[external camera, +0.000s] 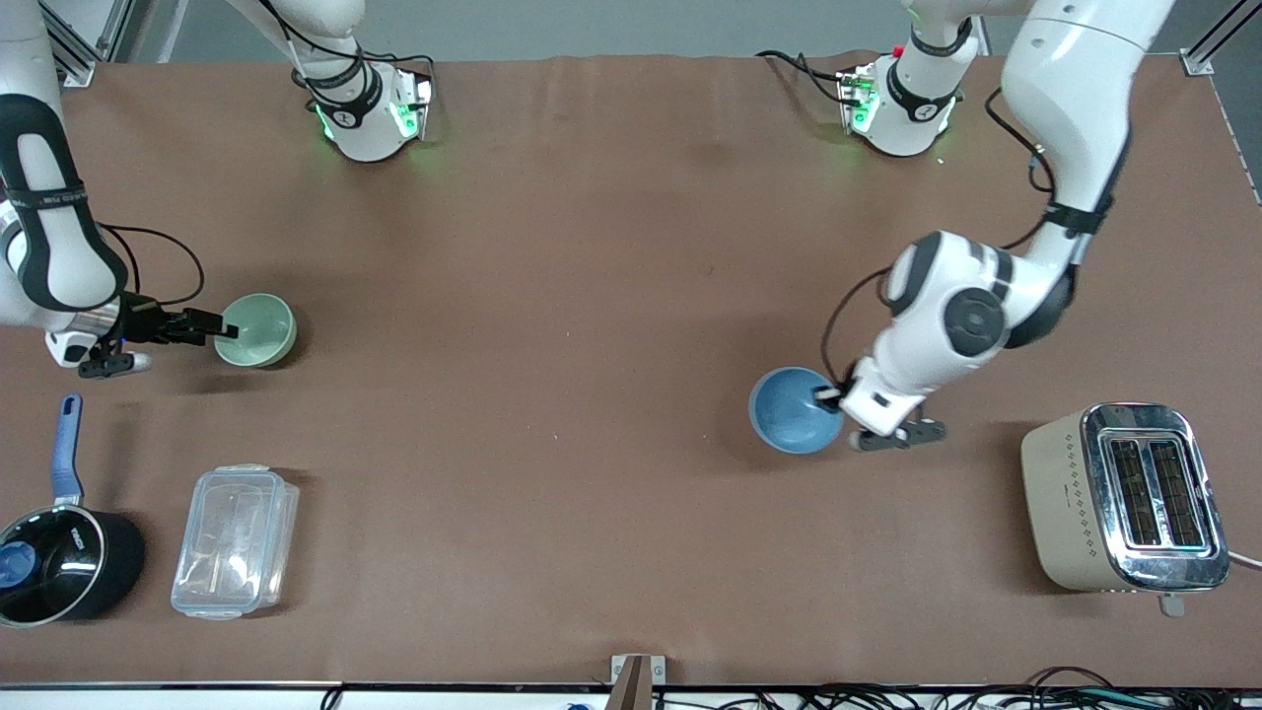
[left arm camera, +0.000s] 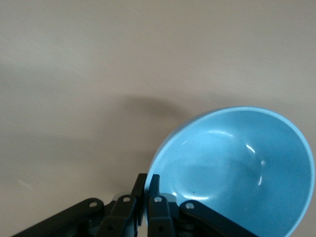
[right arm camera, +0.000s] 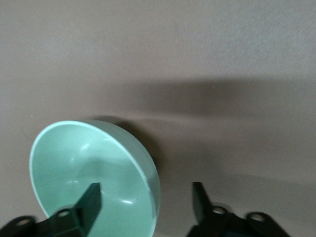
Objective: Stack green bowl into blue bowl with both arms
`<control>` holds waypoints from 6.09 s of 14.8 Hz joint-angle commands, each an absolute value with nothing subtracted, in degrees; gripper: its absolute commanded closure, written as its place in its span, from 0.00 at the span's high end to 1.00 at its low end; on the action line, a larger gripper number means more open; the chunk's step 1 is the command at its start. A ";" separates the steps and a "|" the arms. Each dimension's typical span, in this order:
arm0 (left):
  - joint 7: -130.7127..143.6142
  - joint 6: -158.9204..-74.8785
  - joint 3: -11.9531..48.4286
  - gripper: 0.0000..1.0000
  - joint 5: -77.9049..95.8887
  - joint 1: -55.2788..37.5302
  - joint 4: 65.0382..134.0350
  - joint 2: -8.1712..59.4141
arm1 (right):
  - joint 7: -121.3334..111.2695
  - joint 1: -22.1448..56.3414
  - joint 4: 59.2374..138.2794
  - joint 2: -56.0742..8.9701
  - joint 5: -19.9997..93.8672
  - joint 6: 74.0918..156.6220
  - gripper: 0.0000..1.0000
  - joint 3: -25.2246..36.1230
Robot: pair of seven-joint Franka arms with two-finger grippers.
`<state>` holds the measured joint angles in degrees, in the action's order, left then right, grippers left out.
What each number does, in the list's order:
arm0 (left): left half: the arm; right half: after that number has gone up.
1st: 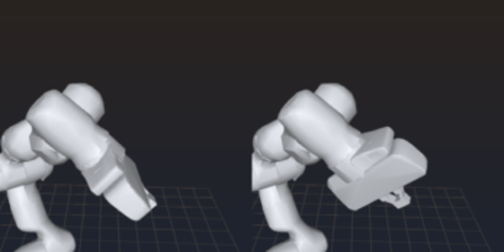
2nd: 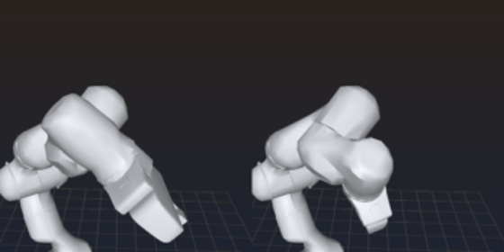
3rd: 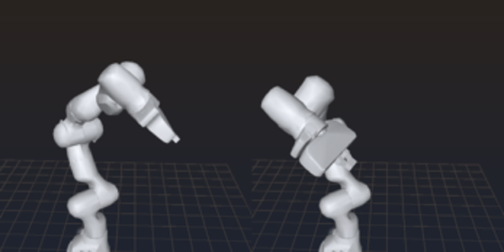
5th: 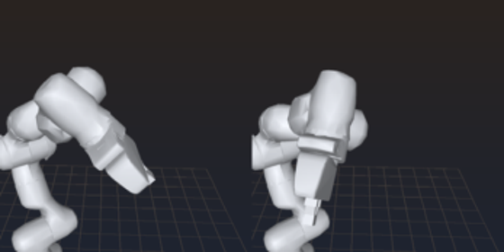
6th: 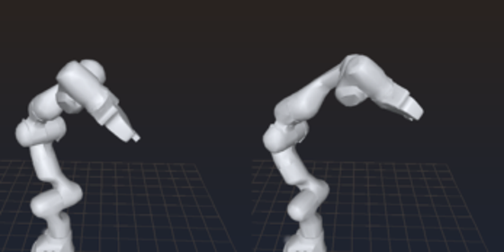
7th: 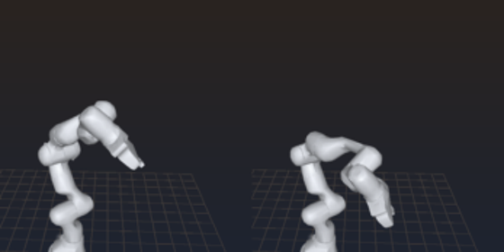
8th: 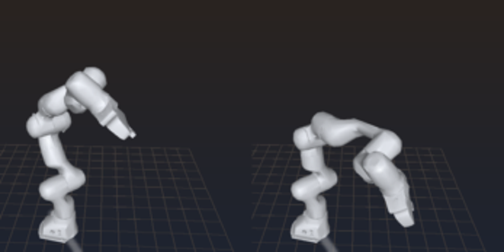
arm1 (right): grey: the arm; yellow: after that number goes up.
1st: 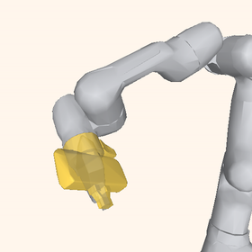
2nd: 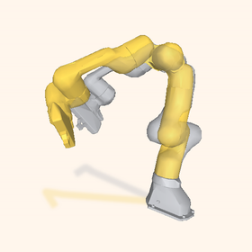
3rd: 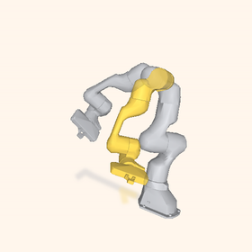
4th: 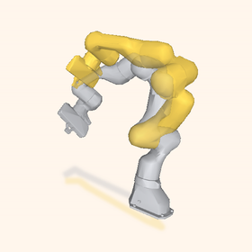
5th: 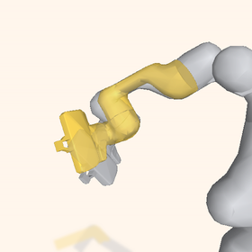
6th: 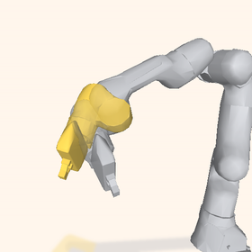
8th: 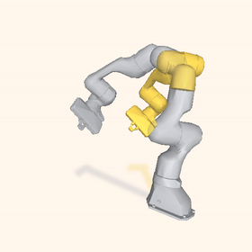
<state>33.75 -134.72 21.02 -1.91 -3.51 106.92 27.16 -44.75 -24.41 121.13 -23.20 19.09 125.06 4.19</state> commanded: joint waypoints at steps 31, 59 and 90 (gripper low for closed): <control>40.29 -111.74 13.45 1.00 -2.72 -11.72 87.45 16.63 | 28.55 29.42 114.62 -20.28 32.25 139.11 0.00 2.72; 5.63 -88.95 8.35 1.00 -1.14 -0.71 95.71 -6.42 | 29.80 34.81 114.26 -18.39 33.40 138.16 0.93 3.42; 2.64 -88.95 8.26 1.00 -1.85 0.79 93.08 -5.27 | -6.42 -0.88 84.17 -5.02 -1.23 88.86 1.00 11.34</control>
